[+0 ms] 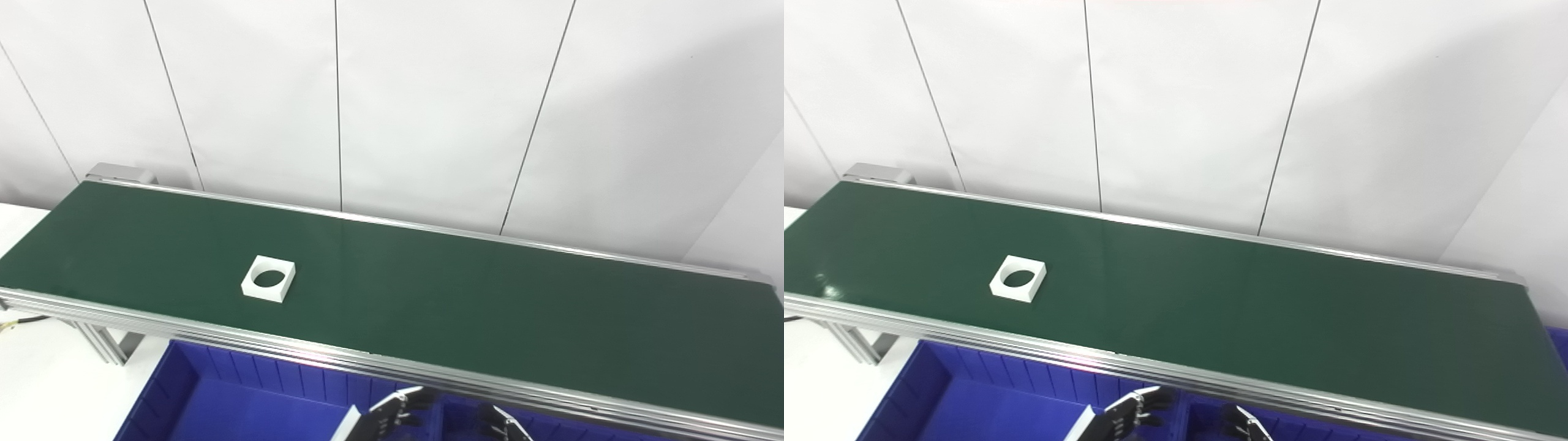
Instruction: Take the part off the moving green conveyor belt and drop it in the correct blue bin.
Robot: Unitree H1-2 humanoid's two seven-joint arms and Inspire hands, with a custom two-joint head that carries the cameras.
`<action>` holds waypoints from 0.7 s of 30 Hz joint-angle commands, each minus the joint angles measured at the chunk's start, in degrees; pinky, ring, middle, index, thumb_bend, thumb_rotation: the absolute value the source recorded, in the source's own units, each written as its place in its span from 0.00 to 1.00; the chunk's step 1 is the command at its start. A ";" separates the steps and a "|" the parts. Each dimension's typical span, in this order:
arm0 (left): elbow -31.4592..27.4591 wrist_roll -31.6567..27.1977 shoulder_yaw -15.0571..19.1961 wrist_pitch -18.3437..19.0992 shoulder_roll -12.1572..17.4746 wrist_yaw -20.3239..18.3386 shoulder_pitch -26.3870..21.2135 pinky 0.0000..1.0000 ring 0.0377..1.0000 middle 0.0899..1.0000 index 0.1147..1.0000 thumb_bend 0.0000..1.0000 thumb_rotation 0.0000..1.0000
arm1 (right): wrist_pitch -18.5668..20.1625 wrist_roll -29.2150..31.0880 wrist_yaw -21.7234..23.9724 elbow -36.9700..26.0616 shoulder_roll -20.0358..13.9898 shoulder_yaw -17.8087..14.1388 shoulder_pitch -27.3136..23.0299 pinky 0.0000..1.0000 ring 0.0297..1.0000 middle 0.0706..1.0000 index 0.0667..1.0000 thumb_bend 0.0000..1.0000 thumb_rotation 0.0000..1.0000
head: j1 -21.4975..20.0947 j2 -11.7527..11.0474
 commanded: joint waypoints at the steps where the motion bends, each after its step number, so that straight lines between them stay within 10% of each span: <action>1: -4.48 1.51 -0.37 -1.95 0.26 0.77 -0.61 0.75 0.82 0.81 0.77 0.83 0.91 | -0.47 -0.15 0.05 0.40 -0.64 0.12 0.18 0.74 0.77 0.81 0.81 0.96 0.94 | 0.22 -0.03; 9: -8.75 9.31 2.10 -1.95 3.71 5.97 -11.76 0.65 0.75 0.75 0.74 0.80 0.88 | -0.47 -1.31 -2.18 1.34 -0.99 2.15 -0.87 0.77 0.79 0.83 0.81 0.92 0.95 | 0.17 -0.82; 14: -4.02 10.94 6.39 -1.93 8.82 4.48 -22.88 0.80 0.80 0.80 0.77 0.94 0.53 | -0.47 -0.39 -1.79 1.95 -0.26 1.93 -1.07 0.75 0.77 0.82 0.81 0.95 0.93 | 0.08 -0.95; 21: -1.78 16.60 8.78 -1.74 14.74 0.61 -29.54 0.74 0.79 0.80 0.79 1.00 0.19 | -0.47 -0.07 -1.45 3.06 0.37 1.65 -1.59 0.70 0.76 0.81 0.81 0.97 0.94 | -0.02 -1.22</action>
